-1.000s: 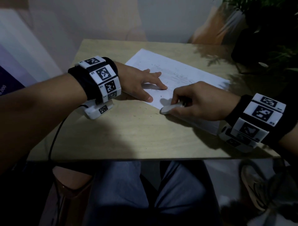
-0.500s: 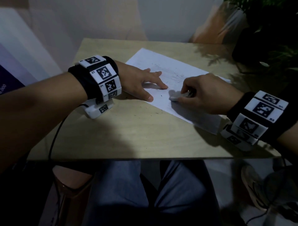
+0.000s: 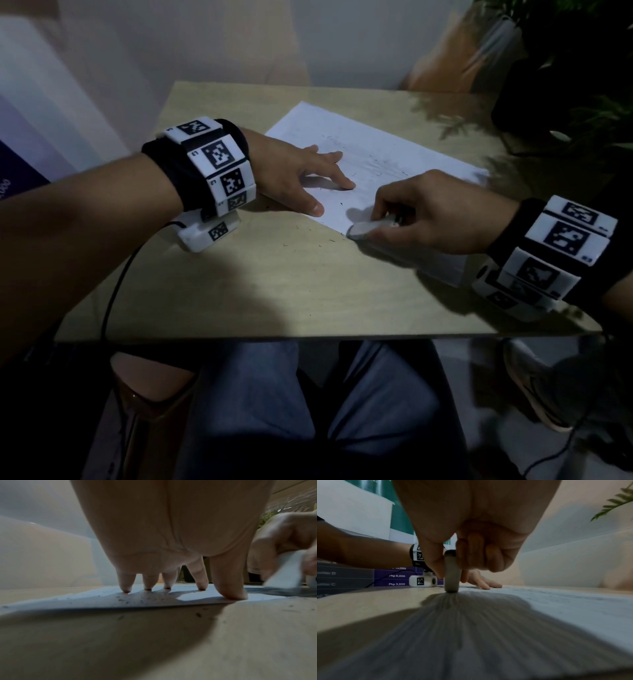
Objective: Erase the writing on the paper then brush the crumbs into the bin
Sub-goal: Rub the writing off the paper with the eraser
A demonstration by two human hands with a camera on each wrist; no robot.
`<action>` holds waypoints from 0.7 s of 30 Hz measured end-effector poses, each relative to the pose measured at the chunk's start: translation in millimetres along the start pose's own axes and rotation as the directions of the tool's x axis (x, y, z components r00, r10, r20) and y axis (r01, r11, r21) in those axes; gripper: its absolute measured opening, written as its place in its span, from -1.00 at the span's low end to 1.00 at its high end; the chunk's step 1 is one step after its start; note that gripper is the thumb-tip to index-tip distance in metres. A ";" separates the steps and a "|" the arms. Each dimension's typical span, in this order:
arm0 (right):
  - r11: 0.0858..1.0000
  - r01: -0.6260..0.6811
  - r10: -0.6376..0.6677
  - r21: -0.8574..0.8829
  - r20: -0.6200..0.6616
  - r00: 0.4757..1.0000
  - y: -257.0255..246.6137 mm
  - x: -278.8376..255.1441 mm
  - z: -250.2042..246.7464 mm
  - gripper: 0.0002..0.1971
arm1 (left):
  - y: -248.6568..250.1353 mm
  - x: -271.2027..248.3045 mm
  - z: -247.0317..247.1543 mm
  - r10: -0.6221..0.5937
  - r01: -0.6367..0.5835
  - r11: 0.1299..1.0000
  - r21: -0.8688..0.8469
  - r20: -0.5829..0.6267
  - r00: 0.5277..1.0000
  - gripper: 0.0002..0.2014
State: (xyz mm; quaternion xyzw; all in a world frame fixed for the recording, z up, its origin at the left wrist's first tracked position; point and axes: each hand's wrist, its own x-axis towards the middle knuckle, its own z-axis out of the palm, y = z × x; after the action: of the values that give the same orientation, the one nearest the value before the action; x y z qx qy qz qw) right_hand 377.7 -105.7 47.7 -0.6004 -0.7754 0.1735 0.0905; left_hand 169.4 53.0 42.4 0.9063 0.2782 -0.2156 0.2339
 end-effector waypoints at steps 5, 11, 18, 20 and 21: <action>0.979 -0.095 0.061 -0.179 -0.187 0.980 11.0 7.5 0.5 -0.63 | 2.1 -0.7 0.5 -0.009 0.009 1.000 0.005 -0.004 1.000 -0.36; 1.000 -0.003 0.003 0.025 0.003 1.000 0.1 0.4 -0.9 -0.64 | 3.1 -1.4 -0.4 -0.010 0.010 1.000 0.008 0.000 1.000 -0.36; 0.986 -0.035 0.013 -0.163 -0.134 0.991 5.0 3.8 4.7 -0.69 | 2.9 -1.1 0.2 -0.006 0.006 1.000 0.006 0.000 1.000 -0.35; 1.000 0.004 -0.005 -0.028 -0.004 1.000 1.1 0.3 1.3 -0.70 | 2.8 -0.9 0.0 -0.003 0.003 1.000 0.009 0.001 1.000 -0.35; 1.000 -0.002 0.002 0.010 0.025 1.000 2.1 1.2 -1.0 -0.69 | 2.6 -1.1 -0.1 -0.004 0.004 1.000 0.010 0.000 1.000 -0.35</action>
State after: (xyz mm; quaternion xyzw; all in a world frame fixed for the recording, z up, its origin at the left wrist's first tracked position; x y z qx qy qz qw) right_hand 379.6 -103.9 47.8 -0.5985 -0.7750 0.1850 0.0836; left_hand 170.2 50.7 43.9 0.9070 0.2788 -0.2175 0.2289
